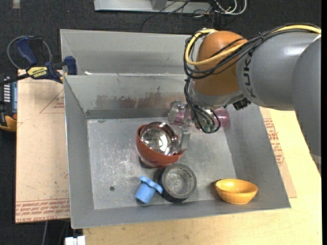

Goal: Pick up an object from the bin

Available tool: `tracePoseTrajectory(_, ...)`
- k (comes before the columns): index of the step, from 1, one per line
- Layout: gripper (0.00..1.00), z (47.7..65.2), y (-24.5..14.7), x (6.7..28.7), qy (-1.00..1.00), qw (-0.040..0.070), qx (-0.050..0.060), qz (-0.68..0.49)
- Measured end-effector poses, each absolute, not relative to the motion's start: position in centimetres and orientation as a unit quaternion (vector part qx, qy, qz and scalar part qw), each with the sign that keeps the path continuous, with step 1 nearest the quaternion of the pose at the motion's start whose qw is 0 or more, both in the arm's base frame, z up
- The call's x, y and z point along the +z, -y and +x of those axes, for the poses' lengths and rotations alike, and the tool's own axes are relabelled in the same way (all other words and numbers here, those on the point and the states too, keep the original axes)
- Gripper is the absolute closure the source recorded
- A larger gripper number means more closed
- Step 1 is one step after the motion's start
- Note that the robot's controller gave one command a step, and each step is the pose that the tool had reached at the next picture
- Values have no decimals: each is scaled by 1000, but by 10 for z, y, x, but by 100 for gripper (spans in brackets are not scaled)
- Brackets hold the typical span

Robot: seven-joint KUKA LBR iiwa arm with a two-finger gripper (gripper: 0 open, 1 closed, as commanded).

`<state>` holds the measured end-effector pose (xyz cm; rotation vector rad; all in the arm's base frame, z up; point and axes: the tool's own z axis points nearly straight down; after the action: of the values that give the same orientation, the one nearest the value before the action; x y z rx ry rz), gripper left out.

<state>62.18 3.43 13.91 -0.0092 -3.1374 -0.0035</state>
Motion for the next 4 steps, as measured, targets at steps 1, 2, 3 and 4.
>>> tracePoseTrajectory(1, 0, 599, -96, 168, 1000, -13, -9, -9)
tracePoseTrajectory(2, 0, 585, -86, 144, 1000, -15, -7, 7)
tracePoseTrajectory(3, 100, 619, -68, 110, 1000, -21, -10, 1)
tracePoseTrajectory(4, 100, 619, -68, 110, 1000, -20, -10, 1)
